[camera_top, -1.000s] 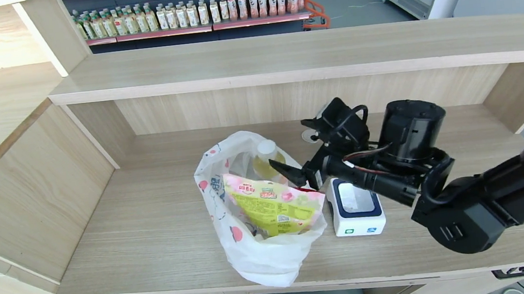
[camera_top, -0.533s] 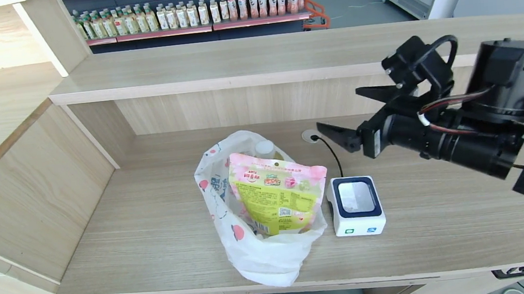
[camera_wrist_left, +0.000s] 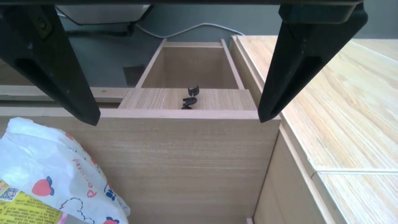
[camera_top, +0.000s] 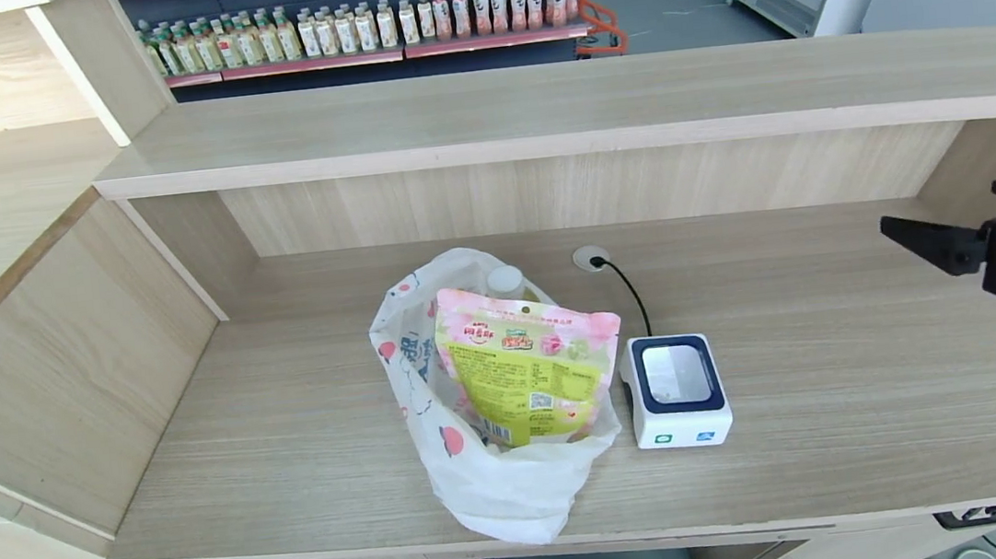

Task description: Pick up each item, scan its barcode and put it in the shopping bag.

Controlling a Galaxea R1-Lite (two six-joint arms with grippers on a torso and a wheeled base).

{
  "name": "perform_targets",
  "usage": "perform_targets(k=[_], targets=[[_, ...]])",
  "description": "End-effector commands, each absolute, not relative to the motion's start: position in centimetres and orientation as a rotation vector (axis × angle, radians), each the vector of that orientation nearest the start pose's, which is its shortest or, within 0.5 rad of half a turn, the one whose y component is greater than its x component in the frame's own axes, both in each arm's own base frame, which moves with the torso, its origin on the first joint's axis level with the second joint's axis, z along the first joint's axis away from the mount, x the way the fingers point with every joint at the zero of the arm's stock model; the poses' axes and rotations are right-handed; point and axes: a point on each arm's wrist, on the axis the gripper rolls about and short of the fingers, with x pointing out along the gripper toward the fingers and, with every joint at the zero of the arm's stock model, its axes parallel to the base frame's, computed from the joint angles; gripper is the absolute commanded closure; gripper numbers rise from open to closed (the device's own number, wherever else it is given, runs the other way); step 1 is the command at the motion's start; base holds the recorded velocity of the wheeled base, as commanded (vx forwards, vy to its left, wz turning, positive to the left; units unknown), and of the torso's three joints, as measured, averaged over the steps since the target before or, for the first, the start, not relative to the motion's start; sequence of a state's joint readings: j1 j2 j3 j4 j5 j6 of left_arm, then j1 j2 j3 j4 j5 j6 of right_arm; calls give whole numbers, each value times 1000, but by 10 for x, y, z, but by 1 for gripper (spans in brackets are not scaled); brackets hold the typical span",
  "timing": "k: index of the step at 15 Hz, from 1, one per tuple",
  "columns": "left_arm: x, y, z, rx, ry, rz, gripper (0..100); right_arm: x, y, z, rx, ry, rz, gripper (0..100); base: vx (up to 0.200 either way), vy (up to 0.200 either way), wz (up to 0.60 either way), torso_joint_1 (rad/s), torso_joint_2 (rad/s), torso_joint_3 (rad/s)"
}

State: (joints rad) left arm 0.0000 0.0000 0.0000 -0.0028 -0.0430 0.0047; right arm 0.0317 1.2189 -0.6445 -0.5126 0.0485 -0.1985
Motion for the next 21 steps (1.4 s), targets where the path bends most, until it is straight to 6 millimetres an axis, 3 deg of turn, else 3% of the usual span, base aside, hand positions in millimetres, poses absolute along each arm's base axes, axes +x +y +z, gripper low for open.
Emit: perform_targets(k=[1, 4, 5, 7, 11, 12, 15, 21], targets=[[-23, -1, 76, 5, -2, -43, 0, 146, -6, 239, -123, 79, 10, 0, 0, 0, 0, 0, 0, 0], [-23, -1, 76, 5, -2, -43, 0, 117, -4, 222, -106, 112, 26, 0, 0, 0, 0, 0, 0, 0], [-23, -1, 76, 5, -2, -43, 0, 85, -3, 205, -108, 117, 28, 0, 0, 0, 0, 0, 0, 0], [-23, -1, 76, 5, -2, -43, 0, 50, -1, 178, -106, 143, 30, 0, 0, 0, 0, 0, 0, 0], [-23, -1, 76, 5, -2, -43, 0, 13, 1, 128, -113, 119, 64, 0, 0, 0, 0, 0, 0, 0], [-23, -1, 76, 5, -2, -43, 0, 1, 2, 107, -116, 83, 76, 0, 0, 0, 0, 0, 0, 0], [-23, -1, 76, 5, -2, -43, 0, -17, 4, 81, -102, 37, 90, 0, 0, 0, 0, 0, 0, 0], [-23, -1, 76, 5, -2, -43, 0, -23, 3, 74, -117, 12, 142, 0, 0, 0, 0, 0, 0, 0]])
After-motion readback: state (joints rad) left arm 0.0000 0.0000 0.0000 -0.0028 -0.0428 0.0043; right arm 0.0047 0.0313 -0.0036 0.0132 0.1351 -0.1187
